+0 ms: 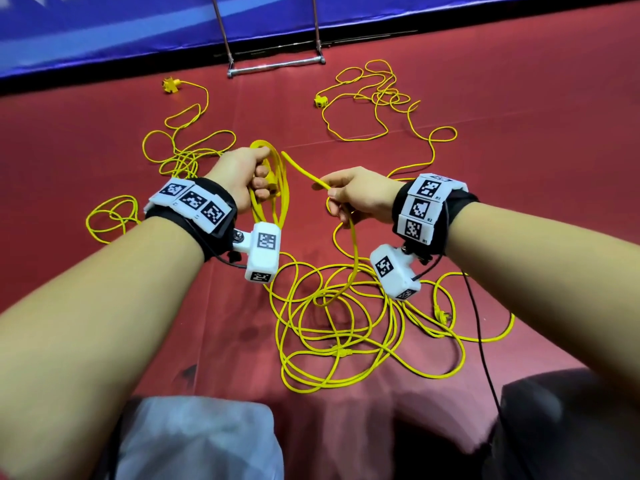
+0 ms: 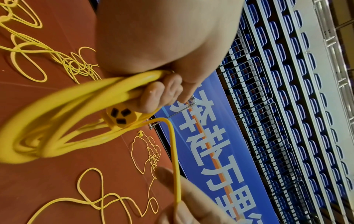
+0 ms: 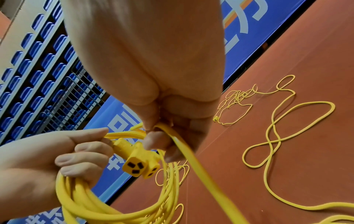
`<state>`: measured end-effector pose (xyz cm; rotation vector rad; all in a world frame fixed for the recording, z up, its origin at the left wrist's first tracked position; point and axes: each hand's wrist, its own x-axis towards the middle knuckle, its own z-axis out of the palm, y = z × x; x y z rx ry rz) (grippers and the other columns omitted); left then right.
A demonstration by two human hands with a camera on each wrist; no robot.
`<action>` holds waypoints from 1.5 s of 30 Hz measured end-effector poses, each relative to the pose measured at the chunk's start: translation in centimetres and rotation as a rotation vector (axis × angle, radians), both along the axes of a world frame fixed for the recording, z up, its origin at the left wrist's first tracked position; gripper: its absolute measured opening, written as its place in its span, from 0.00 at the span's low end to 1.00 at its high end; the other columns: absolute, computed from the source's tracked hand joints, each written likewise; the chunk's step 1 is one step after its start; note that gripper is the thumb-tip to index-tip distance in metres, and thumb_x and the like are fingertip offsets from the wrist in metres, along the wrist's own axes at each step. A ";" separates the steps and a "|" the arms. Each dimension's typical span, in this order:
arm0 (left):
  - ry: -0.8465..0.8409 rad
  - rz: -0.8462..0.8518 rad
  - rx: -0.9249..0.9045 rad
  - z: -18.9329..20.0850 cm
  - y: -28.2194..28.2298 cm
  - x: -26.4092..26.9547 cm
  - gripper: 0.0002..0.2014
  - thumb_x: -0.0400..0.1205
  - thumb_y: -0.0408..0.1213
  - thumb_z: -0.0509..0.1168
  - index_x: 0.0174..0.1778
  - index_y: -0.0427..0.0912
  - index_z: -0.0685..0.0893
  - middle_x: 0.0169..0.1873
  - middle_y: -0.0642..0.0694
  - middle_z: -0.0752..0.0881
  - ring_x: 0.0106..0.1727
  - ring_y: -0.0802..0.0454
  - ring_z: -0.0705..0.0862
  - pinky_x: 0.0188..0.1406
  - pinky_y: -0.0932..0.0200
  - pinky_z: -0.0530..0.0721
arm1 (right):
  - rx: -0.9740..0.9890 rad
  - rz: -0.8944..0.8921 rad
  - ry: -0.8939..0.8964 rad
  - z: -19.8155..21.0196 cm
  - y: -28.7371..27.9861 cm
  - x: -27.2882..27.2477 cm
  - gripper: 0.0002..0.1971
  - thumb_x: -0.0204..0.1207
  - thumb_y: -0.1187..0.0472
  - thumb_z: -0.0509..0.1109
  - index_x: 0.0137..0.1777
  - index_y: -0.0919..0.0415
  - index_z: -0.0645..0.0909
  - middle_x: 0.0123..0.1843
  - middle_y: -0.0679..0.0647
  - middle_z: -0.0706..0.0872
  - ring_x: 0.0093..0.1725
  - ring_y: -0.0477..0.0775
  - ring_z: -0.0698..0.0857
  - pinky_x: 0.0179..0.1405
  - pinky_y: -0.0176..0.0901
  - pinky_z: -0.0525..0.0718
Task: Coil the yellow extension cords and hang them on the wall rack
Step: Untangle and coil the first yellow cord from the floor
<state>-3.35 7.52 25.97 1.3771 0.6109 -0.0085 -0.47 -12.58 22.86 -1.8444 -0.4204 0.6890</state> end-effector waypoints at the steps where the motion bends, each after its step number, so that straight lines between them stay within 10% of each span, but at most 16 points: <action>1: 0.001 -0.016 -0.006 0.1 -0.3 0.0 0.14 0.89 0.41 0.58 0.36 0.48 0.68 0.19 0.52 0.65 0.13 0.58 0.61 0.14 0.69 0.59 | 0.006 0.009 -0.004 0.2 0.1 -0.2 0.16 0.88 0.69 0.53 0.67 0.61 0.79 0.31 0.55 0.78 0.20 0.47 0.74 0.23 0.37 0.79; 37: 0.068 -0.177 0.011 -0.4 -4.1 -0.5 0.17 0.90 0.44 0.53 0.36 0.44 0.74 0.26 0.49 0.72 0.14 0.56 0.67 0.17 0.69 0.67 | 0.249 0.014 0.224 2.2 1.3 -1.8 0.10 0.88 0.70 0.51 0.51 0.59 0.73 0.34 0.61 0.85 0.19 0.46 0.62 0.21 0.35 0.65; 45: 0.058 -0.123 -0.247 0.3 -3.9 -0.6 0.16 0.88 0.41 0.55 0.36 0.40 0.78 0.27 0.45 0.78 0.30 0.49 0.79 0.36 0.57 0.79 | 0.241 0.017 0.260 1.9 1.3 -1.5 0.09 0.89 0.68 0.51 0.58 0.61 0.73 0.41 0.64 0.86 0.18 0.44 0.64 0.22 0.35 0.69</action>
